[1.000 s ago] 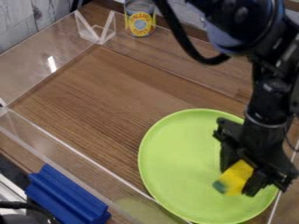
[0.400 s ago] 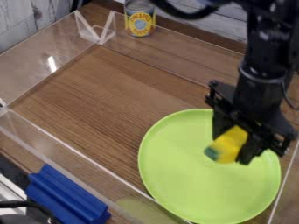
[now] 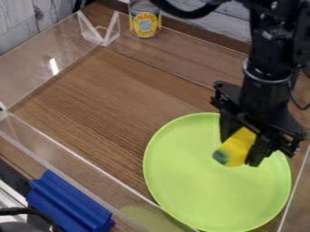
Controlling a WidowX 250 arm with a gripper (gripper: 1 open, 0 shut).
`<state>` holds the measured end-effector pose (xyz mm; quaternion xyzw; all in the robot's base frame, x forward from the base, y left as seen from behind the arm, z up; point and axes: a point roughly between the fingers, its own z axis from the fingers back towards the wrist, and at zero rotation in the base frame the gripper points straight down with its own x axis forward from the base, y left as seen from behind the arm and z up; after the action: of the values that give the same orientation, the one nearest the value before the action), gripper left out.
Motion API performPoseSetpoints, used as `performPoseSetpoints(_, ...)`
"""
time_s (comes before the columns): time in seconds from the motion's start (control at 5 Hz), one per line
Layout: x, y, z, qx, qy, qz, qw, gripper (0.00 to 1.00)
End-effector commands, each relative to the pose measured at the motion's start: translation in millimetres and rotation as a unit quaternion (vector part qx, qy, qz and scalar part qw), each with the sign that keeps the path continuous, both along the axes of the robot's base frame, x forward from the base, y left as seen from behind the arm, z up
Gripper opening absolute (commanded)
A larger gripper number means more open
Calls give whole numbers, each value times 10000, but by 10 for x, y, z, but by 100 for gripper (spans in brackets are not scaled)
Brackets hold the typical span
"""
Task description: Put the banana in the green plate
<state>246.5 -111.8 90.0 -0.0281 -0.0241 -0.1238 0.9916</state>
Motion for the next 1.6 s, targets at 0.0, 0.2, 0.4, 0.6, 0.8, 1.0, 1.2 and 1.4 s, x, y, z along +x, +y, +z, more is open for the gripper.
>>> performPoseSetpoints(0.0,32,20,52,-73,-162,140,9997,0)
performPoseSetpoints(0.2,23,21,22,-105,-160,252,9995,0)
performPoseSetpoints(0.4,-118,21,-21,-108,-182,389,9990,0)
performPoseSetpoints(0.6,-212,18,-76,-111,-210,565,9981,0)
performPoseSetpoints(0.8,-295,7,-136,-112,-211,691,9973,0)
performPoseSetpoints(1.0,-364,-11,-208,-130,-228,721,9971,0)
performPoseSetpoints(1.2,-418,-27,-242,-134,-219,763,9968,0)
performPoseSetpoints(1.4,-470,-59,-271,-120,-207,783,9966,0)
